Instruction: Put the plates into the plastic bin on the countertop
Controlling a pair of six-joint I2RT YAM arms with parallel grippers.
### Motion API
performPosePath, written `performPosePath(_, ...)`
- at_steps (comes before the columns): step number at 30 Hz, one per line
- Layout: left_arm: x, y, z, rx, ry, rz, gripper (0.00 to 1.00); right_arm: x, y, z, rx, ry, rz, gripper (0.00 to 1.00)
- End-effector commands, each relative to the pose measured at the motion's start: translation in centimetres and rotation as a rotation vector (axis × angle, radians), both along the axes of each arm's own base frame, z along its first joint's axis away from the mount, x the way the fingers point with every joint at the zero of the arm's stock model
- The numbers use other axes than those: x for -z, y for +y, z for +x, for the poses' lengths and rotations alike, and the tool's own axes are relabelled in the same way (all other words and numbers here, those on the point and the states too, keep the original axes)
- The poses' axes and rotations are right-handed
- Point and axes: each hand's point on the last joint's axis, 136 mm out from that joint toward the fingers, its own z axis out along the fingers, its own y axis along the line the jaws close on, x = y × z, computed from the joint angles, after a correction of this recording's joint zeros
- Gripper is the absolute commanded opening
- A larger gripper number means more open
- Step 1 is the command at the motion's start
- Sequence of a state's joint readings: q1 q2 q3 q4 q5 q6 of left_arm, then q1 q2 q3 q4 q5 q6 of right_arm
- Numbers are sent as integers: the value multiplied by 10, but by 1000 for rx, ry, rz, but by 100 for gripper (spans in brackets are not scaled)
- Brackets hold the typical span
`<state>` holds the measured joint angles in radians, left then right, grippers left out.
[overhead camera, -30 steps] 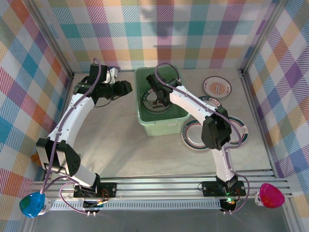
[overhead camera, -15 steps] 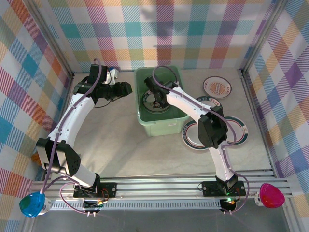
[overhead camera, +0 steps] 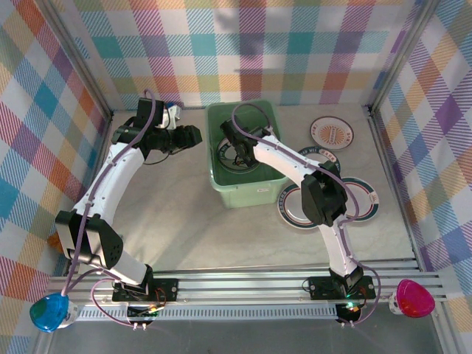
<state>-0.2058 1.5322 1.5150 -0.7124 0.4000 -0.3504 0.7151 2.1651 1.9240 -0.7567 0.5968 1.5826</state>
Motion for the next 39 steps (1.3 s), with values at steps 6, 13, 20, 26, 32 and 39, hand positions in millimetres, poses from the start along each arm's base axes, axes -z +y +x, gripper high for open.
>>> performPosePath(6, -11, 4, -5, 7, -12, -5, 55, 6, 5, 1, -38, 4, -26, 84)
performPosePath(13, -7, 4, -5, 5, -2, -6, 55, 18, 12, 3, -97, 96, -86, 99)
performPosePath(20, -2, 3, -3, 4, 10, -6, 55, 27, 13, 7, -114, 139, -118, 99)
performPosePath(26, 3, 1, 0, 9, 25, -12, 55, 29, 18, 13, -159, 195, -109, 99)
performPosePath(32, 5, 0, 3, 8, 32, -17, 55, -8, 19, 22, -222, 69, -102, 99)
performPosePath(39, 2, -3, 5, 6, 28, -44, 55, -39, 11, 15, -286, 16, -136, 99)
